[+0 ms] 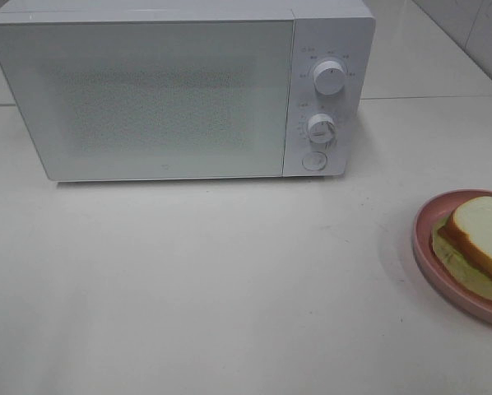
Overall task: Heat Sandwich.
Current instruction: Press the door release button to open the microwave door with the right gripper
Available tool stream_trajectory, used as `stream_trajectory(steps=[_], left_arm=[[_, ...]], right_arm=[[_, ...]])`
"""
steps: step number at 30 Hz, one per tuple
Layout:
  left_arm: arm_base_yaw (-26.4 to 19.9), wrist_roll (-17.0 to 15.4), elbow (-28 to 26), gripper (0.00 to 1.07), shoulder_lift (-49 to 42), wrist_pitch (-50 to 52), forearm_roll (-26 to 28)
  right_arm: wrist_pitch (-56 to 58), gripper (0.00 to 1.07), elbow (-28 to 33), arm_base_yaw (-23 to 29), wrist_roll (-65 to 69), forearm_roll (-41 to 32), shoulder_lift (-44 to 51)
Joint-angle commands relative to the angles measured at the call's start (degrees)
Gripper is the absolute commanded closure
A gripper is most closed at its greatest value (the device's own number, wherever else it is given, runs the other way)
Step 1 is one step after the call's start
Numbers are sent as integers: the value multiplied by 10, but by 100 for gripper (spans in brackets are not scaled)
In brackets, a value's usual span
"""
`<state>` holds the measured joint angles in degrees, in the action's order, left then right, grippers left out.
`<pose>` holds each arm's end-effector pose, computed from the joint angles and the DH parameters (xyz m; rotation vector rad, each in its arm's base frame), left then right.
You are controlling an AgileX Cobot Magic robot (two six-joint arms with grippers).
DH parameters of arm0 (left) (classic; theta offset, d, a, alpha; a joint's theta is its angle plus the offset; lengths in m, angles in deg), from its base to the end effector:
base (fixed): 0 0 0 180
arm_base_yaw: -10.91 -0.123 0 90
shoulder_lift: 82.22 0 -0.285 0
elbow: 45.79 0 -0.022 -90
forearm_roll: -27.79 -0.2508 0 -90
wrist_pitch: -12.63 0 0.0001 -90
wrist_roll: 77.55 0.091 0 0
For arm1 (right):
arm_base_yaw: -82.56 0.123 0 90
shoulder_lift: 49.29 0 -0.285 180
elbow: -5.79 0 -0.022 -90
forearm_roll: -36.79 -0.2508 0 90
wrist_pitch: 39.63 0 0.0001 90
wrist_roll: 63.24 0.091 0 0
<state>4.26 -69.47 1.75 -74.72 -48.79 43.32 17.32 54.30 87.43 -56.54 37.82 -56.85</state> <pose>-0.0073 -0.0224 0.2837 0.0430 2.0066 -0.1594 -0.0029 -0.0016 0.2831 0.0317 1.9738 0.1105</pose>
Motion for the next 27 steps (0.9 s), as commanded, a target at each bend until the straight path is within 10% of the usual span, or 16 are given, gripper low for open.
stream_trajectory(steps=[1, 18, 27], left_arm=[[-1, -1, 2, 9, -9, 0, 1], [-1, -1, 2, 9, -9, 0, 1], [-1, -1, 2, 9, -9, 0, 1]], right_arm=[[-1, 40, 0, 1, 6, 2, 15], [-8, 39, -6, 1, 6, 2, 15], [-60, 21, -32, 1, 4, 5, -36]])
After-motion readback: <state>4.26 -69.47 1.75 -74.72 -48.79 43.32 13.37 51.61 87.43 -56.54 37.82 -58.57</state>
